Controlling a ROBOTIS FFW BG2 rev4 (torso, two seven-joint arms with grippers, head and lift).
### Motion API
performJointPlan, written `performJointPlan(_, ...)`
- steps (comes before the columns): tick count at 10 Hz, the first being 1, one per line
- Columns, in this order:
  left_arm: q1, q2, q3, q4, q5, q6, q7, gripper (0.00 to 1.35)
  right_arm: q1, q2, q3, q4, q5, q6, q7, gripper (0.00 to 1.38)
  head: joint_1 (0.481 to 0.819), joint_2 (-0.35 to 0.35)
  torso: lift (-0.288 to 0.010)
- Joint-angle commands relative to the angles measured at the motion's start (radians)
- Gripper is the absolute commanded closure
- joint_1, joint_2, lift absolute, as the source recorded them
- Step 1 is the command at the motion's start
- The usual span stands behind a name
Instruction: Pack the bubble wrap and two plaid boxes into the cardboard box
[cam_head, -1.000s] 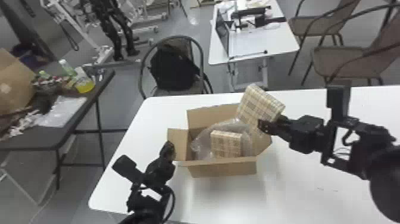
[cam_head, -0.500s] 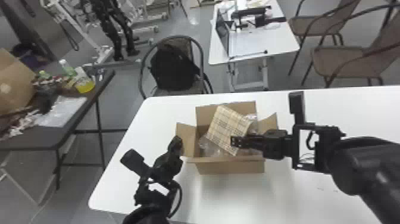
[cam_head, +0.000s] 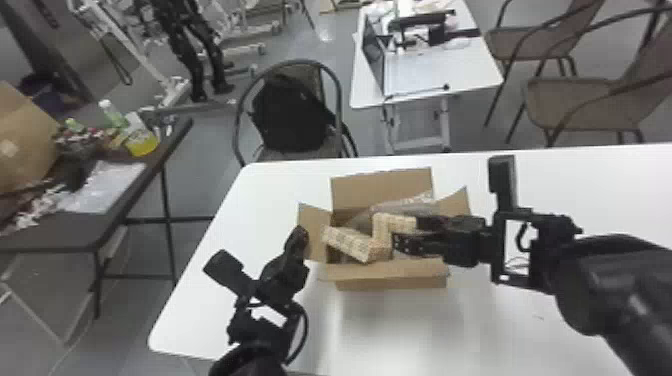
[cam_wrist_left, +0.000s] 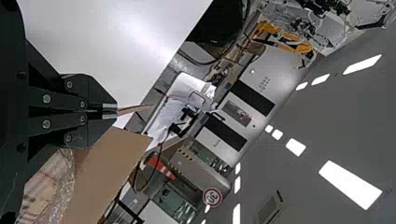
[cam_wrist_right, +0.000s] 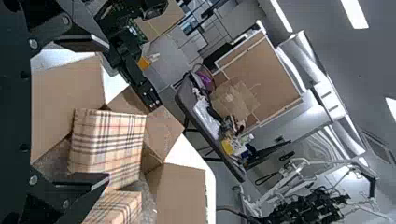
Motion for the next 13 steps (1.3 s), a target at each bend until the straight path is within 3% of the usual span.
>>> performJointPlan(1,-0.002,-0.003,0.004,-0.001,0.000,-0.005,0.000,1.21,0.100,-0.017,-0.077,-0.140,0.133,-0.095,-0.022,0.15,0.695,0.350,-0.050)
performJointPlan(2,0.001,-0.003,0.008,-0.001,0.000,-0.008,0.000,1.21,0.215,-0.035,-0.155,-0.239,0.256,-0.216,-0.052,0.15,0.695,0.350,-0.050)
performJointPlan(4,0.023,-0.003,0.031,-0.001,0.000,-0.027,0.000,1.21,0.490,-0.090,-0.309,-0.417,0.356,-0.345,-0.171,0.15,0.695,0.350,-0.050)
performJointPlan(6,0.044,-0.003,0.096,-0.001,-0.020,-0.079,0.028,1.21,0.679,-0.141,-0.425,-0.469,0.320,-0.420,-0.274,0.15,0.695,0.302,-0.050)
performJointPlan(8,0.026,-0.003,0.214,0.024,-0.081,-0.174,0.118,1.21,0.737,-0.139,-0.468,-0.495,0.313,-0.418,-0.283,0.15,0.695,0.293,-0.050)
performJointPlan(9,-0.006,-0.003,0.235,0.080,-0.090,-0.286,0.199,1.21,0.737,-0.139,-0.465,-0.493,0.304,-0.412,-0.282,0.15,0.695,0.341,-0.050)
performJointPlan(10,-0.026,-0.003,0.208,0.119,-0.107,-0.418,0.364,1.21,0.725,-0.138,-0.457,-0.487,0.304,-0.408,-0.273,0.15,0.695,0.350,-0.050)
performJointPlan(12,-0.077,-0.003,0.081,0.243,-0.165,-0.680,0.778,1.21,0.694,-0.138,-0.436,-0.475,0.308,-0.394,-0.239,0.15,0.695,0.350,-0.050)
performJointPlan(13,-0.106,-0.003,0.071,0.289,-0.181,-0.729,0.850,1.21,0.677,-0.138,-0.424,-0.469,0.313,-0.389,-0.225,0.15,0.695,0.350,-0.050)
